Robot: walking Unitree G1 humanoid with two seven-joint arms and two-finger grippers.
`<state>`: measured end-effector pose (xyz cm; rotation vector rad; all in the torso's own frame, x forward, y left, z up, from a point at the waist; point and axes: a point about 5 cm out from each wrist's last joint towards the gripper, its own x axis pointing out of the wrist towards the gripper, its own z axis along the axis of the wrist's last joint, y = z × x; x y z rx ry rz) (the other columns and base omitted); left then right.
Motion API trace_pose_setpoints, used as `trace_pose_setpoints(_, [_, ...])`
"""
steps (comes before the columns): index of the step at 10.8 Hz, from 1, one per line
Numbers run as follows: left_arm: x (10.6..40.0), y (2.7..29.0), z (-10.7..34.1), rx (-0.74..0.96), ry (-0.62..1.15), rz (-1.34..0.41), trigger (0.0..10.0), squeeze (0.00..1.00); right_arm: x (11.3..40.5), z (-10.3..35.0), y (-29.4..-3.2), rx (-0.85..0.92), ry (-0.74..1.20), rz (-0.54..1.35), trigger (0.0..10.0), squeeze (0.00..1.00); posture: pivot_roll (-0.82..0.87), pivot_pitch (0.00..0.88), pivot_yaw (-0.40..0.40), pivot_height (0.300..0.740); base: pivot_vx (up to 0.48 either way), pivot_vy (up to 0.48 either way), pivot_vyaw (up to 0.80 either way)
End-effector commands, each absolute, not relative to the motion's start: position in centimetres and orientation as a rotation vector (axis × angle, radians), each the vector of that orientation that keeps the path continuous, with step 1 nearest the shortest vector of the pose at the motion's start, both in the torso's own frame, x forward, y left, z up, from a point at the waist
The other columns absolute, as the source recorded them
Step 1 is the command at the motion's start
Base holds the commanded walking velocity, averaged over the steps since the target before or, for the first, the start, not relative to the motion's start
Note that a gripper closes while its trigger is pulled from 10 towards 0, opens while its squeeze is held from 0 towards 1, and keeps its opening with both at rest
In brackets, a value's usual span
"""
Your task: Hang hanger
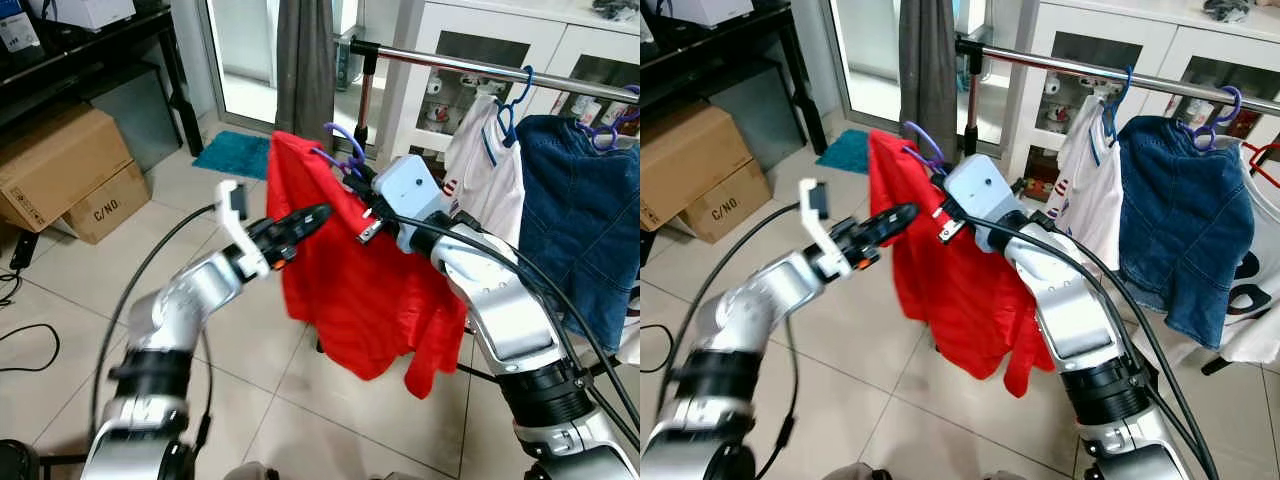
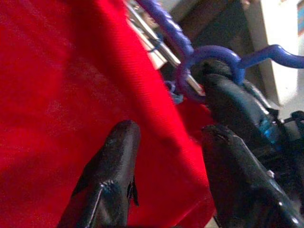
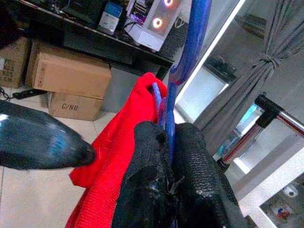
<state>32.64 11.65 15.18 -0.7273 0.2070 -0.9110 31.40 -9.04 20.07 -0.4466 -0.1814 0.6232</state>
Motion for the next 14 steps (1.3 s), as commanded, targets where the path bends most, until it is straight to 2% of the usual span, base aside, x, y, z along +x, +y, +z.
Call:
trace_pose_setpoints(1, [32.8, 10.8, 15.8, -0.725, 0.205, -0.963, 10.0, 0.00, 31.1, 21.7, -8.5, -0.468, -0.252, 0.637, 0.0, 0.00, -0.11, 0.000, 0.042, 0.740, 0.000, 0.000, 0.00])
trace_pose_setpoints(4, [33.1, 10.4, 14.9, -0.732, 0.240, -0.957, 10.0, 0.00, 30.8, 21.6, -8.4, -0.465, -0.250, 0.636, 0.0, 0.00, -0.12, 0.000, 0.045, 0.740, 0.000, 0.000, 0.00])
trace_pose_setpoints(5, [33.5, 10.4, 14.6, -0.755, 0.239, -0.944, 6.6, 0.00, 30.7, 21.7, -8.3, -0.461, -0.258, 0.644, 0.0, 0.00, -0.12, 0.000, 0.045, 0.740, 0.000, 0.000, 0.00])
trace_pose_setpoints(6, [33.9, 10.3, 14.6, -0.779, 0.238, -0.937, 2.5, 0.00, 30.6, 21.5, -8.0, -0.464, -0.259, 0.657, 0.0, 0.00, -0.13, 0.000, 0.052, 0.740, 0.000, 0.000, 0.00])
trace_pose_setpoints(7, [34.2, 10.2, 14.6, -0.792, 0.251, -0.914, 0.0, 0.00, 30.4, 21.5, -7.8, -0.467, -0.263, 0.664, 0.0, 0.00, -0.13, 0.000, 0.053, 0.740, 0.000, 0.000, 0.00])
trace_pose_setpoints(11, [34.2, 9.7, 14.5, -0.817, 0.243, -0.938, 0.0, 0.00, 30.5, 21.6, -7.6, -0.473, -0.268, 0.672, 0.0, 0.00, -0.12, 0.000, 0.041, 0.740, 0.000, 0.000, 0.00])
trace_pose_setpoints(14, [34.4, 10.0, 13.4, -0.819, 0.314, -0.872, 0.0, 0.00, 30.5, 21.7, -7.5, -0.475, -0.271, 0.681, 0.0, 0.00, -0.12, 0.000, 0.036, 0.740, 0.000, 0.000, 0.00])
